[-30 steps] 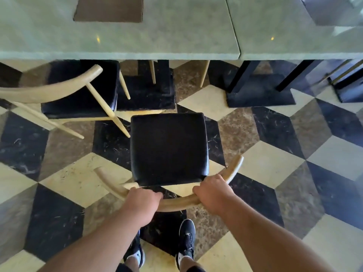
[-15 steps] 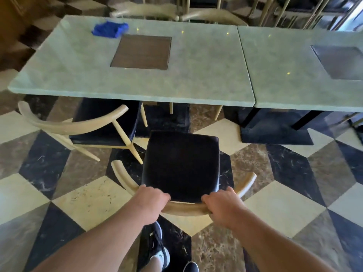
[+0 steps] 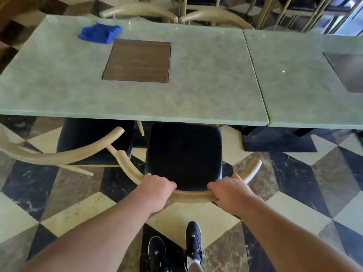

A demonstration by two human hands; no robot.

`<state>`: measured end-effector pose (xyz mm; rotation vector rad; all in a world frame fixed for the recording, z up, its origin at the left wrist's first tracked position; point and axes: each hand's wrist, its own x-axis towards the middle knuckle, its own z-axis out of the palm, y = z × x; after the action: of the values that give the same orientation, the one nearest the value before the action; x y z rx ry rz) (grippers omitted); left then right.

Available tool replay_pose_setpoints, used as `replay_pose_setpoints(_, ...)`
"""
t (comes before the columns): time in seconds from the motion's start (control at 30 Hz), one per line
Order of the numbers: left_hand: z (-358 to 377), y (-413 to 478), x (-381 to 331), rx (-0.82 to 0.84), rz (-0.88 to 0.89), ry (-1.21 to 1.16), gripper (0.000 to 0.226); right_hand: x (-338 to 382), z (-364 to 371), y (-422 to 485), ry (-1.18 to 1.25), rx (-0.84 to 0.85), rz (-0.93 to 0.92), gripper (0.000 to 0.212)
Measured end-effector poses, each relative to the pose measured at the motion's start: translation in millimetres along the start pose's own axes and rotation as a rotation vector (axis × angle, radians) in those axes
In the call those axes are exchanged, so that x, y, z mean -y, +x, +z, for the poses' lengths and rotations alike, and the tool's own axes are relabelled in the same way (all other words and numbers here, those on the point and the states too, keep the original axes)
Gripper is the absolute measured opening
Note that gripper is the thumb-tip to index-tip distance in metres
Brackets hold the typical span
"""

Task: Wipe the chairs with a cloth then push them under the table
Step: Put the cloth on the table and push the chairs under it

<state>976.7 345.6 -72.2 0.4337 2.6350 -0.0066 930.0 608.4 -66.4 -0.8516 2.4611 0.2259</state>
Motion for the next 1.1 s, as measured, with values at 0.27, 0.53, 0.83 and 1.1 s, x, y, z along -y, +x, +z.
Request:
replay_pose_setpoints(0.27,-17,52,25,0.023,-0.033,0.043,0.033,-35,-21,53,0.025,-0.018,-0.042,0.017)
replay_pose_setpoints(0.53,-32,96,41,0.038,-0.043,0.056,0.032,-66,-33,95,0.028,-0.021,-0.053,0.016)
replay_pose_setpoints(0.83,-39,125,43,0.037,-0.009,0.041,0.025,-96,-38,121,-0.034,0.007,-0.103,0.012)
replay_pose_setpoints(1.1,-22,127,21,0.036,0.016,0.054,0.029,-102,-22,115,-0.103,0.048,-0.101,0.022)
